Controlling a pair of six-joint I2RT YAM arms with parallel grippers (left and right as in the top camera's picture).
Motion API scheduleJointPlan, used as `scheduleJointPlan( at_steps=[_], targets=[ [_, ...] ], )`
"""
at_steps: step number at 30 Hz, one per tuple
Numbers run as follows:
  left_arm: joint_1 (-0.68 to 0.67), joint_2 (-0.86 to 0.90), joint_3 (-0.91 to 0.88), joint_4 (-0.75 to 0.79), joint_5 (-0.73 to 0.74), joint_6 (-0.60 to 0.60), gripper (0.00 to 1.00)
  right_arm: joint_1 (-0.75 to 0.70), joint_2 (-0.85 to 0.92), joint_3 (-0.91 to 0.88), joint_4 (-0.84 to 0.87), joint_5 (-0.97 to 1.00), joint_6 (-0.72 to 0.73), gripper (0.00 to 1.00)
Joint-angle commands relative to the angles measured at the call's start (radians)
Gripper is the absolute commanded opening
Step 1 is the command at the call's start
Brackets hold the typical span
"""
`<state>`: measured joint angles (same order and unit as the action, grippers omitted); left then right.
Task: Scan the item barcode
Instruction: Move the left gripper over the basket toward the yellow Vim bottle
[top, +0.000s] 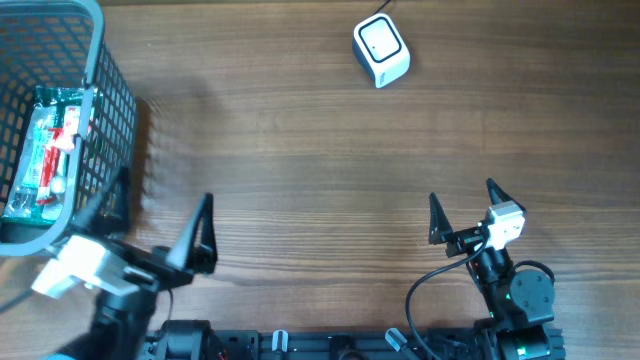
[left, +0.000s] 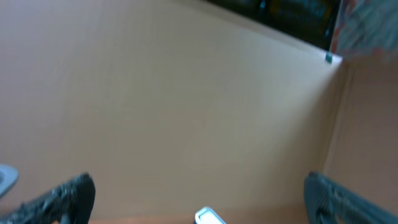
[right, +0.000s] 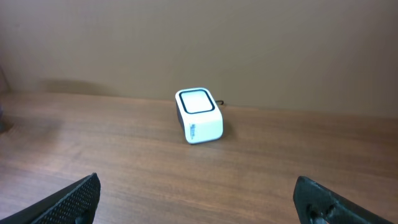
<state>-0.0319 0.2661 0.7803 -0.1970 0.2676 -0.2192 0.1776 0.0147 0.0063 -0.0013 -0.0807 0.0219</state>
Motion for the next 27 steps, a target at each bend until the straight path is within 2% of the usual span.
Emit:
scheduleJointPlan(
  at_steps=[1,5,7,9,12,15,18,21,27],
  targets=[
    [-0.004,0.262,0.376,-0.262,0.013,0.072,1.00,-0.005,0.002,-0.001,0.003,0.013,0.006,1.00],
    [-0.004,0.585,0.814,-0.639,-0.028,0.142,1.00,-0.005,0.002,-0.001,0.003,0.013,0.006,1.00],
    [-0.004,0.716,0.969,-0.742,-0.055,0.142,1.00,-0.005,0.002,-0.001,0.003,0.013,0.006,1.00],
    [-0.004,0.815,1.065,-0.766,-0.056,0.141,1.00,-0.005,0.002,-0.001,0.003,0.013,0.006,1.00],
    [-0.004,0.896,1.107,-0.755,-0.112,0.181,1.00,-0.005,0.002,-0.001,0.003,0.013,0.006,1.00],
    [-0.004,0.949,1.107,-0.732,-0.289,0.172,1.00,-0.005,0.002,-0.001,0.003,0.013,0.006,1.00],
    [-0.004,1.005,1.107,-0.715,-0.490,0.083,1.00,-0.005,0.002,-0.001,0.003,0.013,0.006,1.00],
    [0.002,1.044,1.107,-0.727,-0.650,0.080,1.00,-0.005,0.002,-0.001,0.003,0.013,0.006,1.00],
    [0.123,1.103,1.107,-0.764,-0.711,0.050,1.00,-0.005,0.002,-0.001,0.003,0.013,0.006,1.00]
  ],
)
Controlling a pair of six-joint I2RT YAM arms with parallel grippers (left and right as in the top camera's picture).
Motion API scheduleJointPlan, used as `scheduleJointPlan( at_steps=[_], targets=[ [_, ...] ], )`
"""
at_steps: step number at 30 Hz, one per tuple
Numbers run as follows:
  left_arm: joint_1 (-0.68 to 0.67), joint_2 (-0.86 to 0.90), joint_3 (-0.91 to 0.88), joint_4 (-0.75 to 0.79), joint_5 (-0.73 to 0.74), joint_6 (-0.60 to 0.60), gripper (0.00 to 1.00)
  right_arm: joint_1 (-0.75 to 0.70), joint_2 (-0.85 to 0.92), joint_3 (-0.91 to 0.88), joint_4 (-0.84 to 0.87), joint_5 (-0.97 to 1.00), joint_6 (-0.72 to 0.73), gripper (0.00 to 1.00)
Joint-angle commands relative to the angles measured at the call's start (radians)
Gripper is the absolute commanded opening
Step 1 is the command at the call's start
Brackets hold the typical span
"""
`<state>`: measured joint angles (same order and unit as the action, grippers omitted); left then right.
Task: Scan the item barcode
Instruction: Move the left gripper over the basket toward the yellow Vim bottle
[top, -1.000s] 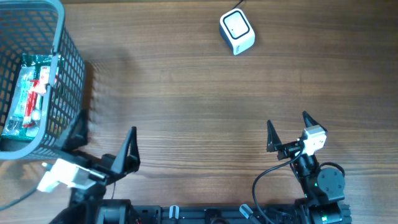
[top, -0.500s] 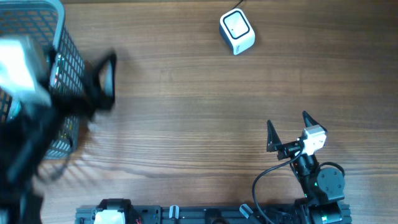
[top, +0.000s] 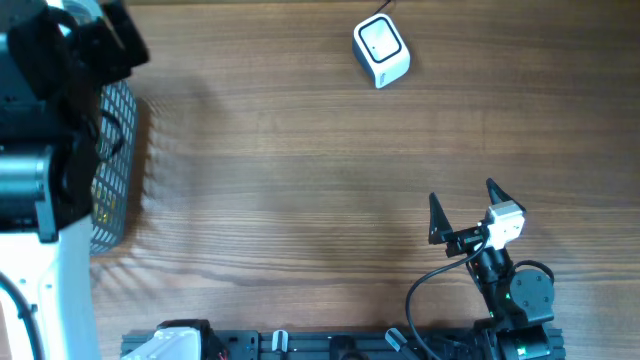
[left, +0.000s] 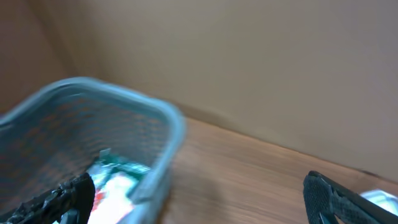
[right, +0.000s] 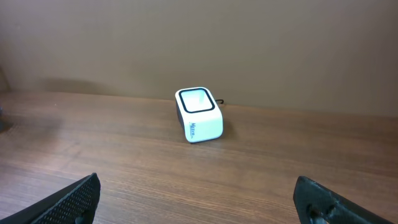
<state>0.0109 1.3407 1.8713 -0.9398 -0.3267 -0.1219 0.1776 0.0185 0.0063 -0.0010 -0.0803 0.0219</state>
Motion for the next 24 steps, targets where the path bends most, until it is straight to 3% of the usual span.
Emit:
scheduleJointPlan(
  at_steps=[1,13,24],
  targets=[
    [0.102,0.033,0.016,-0.030,-0.116,-0.056,1.00,-0.005,-0.002,-0.001,0.002,0.013,0.006,1.00],
    [0.472,0.120,0.013,-0.123,0.076,-0.187,1.00,-0.005,-0.002,-0.001,0.002,0.013,0.006,1.00],
    [0.570,0.253,0.012,-0.245,0.076,-0.227,1.00,-0.005,-0.002,-0.001,0.002,0.013,0.006,1.00]
  ],
)
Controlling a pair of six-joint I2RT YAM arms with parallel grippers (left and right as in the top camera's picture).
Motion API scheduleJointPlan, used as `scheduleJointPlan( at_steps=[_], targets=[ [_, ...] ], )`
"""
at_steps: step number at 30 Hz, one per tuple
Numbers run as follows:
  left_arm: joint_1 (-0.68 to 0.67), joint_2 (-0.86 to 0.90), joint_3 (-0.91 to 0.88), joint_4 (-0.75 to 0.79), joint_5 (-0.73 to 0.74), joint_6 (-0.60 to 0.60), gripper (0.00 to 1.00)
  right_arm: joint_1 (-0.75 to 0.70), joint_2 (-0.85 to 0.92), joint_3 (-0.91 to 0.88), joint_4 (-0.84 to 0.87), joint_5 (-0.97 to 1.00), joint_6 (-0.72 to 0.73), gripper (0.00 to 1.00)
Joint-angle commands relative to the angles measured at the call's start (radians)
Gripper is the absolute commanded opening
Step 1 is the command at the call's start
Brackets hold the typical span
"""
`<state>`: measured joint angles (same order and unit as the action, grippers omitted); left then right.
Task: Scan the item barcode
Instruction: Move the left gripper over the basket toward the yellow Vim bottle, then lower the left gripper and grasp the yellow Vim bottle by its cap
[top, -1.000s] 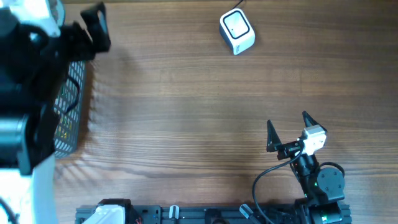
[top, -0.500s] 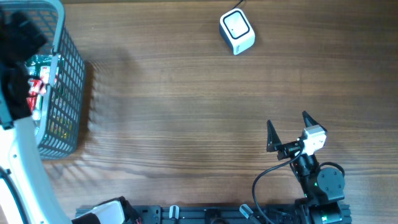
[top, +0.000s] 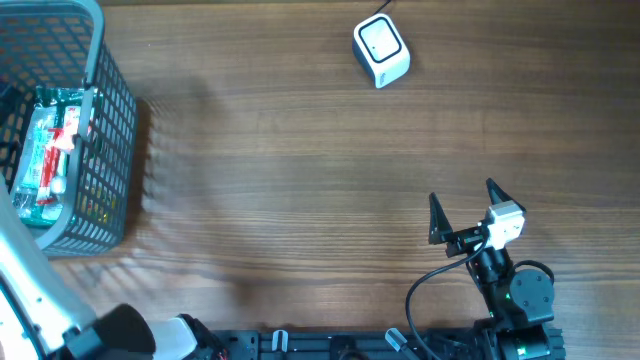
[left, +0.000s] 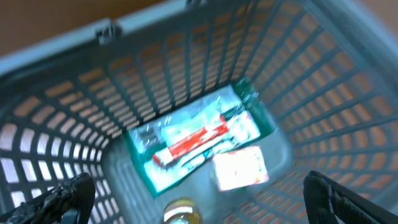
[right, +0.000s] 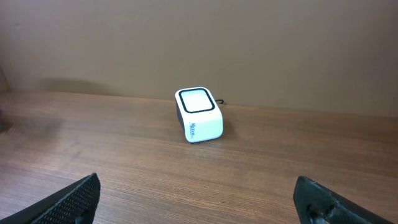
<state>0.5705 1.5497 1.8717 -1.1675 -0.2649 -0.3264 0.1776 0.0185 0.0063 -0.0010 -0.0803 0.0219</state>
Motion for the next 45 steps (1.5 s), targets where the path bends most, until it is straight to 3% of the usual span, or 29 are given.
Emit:
scheduleJointPlan(
  at_steps=[1,11,37,45],
  targets=[
    [0.011,0.054,0.011,-0.026,0.014,-0.022,1.00,-0.005,-0.002,-0.001,0.002,0.013,0.006,1.00],
    [0.011,0.130,0.011,-0.080,0.014,-0.019,1.00,-0.005,-0.002,-0.001,0.002,0.013,0.006,1.00],
    [0.089,0.133,-0.019,-0.122,-0.012,-0.018,1.00,-0.005,-0.002,-0.001,0.002,0.013,0.006,1.00],
    [0.088,0.133,-0.113,-0.094,0.104,0.012,1.00,-0.005,-0.002,-0.001,0.002,0.013,0.006,1.00]
  ],
)
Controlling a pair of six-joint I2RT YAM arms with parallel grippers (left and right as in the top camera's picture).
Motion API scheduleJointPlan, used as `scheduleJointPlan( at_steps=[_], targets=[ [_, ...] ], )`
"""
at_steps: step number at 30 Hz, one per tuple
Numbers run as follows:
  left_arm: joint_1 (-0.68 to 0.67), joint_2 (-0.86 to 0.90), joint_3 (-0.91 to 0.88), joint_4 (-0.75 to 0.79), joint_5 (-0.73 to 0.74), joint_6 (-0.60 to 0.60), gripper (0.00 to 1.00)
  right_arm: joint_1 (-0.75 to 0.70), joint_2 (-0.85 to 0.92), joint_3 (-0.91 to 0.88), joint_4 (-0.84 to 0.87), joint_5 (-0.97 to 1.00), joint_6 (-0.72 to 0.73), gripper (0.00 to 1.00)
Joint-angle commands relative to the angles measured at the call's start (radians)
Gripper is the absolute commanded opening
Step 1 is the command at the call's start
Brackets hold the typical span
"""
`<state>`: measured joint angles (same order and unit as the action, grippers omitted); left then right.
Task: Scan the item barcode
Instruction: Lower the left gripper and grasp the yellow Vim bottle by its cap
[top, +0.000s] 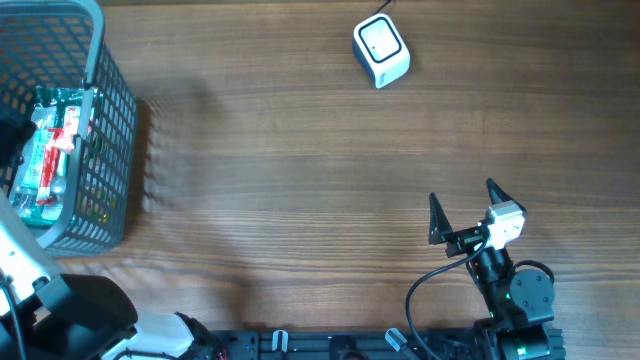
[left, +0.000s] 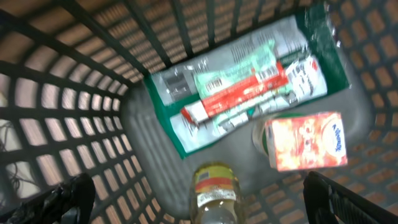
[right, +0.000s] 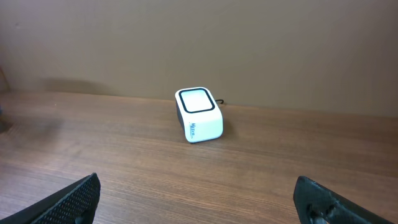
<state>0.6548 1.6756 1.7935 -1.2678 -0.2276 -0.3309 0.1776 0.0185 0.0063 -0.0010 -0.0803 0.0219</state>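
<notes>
Inside the grey mesh basket (top: 110, 120) at the far left lie a green pack with a red tube (left: 236, 93), an orange carton (left: 305, 142) and a yellow-labelled bottle (left: 214, 186). My left gripper (left: 205, 211) hangs open over the basket's inside, its fingers (left: 68, 199) wide on either side of the bottle and touching nothing. The white barcode scanner (top: 381, 50) stands at the table's far side, window up. My right gripper (top: 465, 215) rests open near the front right, facing the scanner (right: 199, 124) with nothing in it.
The basket's mesh walls (left: 74, 74) rise close round my left gripper on every side. A cable runs off behind the scanner. The wooden table (top: 300, 180) stretches between basket and scanner, and a brown wall (right: 199, 37) backs it.
My left wrist has come lower into the basket: the pack, carton and bottle look larger and the bottle now lies between the fingers. The right arm has not moved.
My left gripper stood open, low at the table's front left beside the basket. Then the arm was raised over the basket, then the wrist looked straight down into it, and now it hangs closer over the items. The right arm and scanner stayed put throughout.
</notes>
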Motion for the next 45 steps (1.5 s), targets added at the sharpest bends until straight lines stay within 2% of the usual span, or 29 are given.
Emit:
scheduleJointPlan(
  at_steps=[1,6,20,24,41,45],
  targets=[
    [0.004,0.007,-0.042,0.006,0.077,0.017,1.00,-0.005,-0.002,-0.001,0.002,0.013,0.006,1.00],
    [0.003,0.007,-0.080,-0.008,0.136,0.032,1.00,-0.005,-0.002,-0.001,0.002,0.013,0.006,1.00],
    [0.004,0.007,-0.364,0.153,0.187,0.039,0.99,-0.005,-0.002,-0.001,0.002,0.013,0.006,1.00],
    [0.003,0.007,-0.376,0.165,0.187,0.039,0.97,-0.005,-0.002,-0.001,0.002,0.013,0.006,1.00],
    [0.003,0.007,-0.401,0.168,0.217,0.034,0.74,-0.005,-0.002,-0.001,0.002,0.013,0.006,1.00],
    [0.003,0.007,-0.401,0.165,0.241,0.034,0.78,-0.005,-0.002,-0.001,0.003,0.013,0.006,1.00]
  ],
)
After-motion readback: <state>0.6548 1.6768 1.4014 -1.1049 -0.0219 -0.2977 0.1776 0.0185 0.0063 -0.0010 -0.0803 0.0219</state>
